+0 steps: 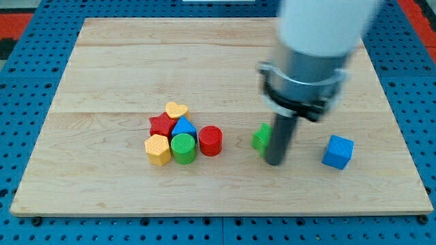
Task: Push the green star to the group of blocks
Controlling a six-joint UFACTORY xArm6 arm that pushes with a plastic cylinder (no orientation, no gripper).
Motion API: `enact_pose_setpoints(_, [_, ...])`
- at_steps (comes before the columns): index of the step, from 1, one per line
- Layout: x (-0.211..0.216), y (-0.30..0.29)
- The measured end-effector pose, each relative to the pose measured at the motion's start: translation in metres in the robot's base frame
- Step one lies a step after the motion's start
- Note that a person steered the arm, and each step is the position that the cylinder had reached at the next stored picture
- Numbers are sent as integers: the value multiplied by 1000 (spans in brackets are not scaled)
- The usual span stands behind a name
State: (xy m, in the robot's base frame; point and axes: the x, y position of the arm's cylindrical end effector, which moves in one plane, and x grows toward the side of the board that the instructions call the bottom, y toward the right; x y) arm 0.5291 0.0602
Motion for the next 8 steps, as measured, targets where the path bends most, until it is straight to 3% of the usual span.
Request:
enact_pose_setpoints(2, [-29,35])
enact_pose_setpoints(4, [-82,-8])
enact_pose_setpoints(7, [-85,-65])
enact_pose_setpoints(8, [-85,-53])
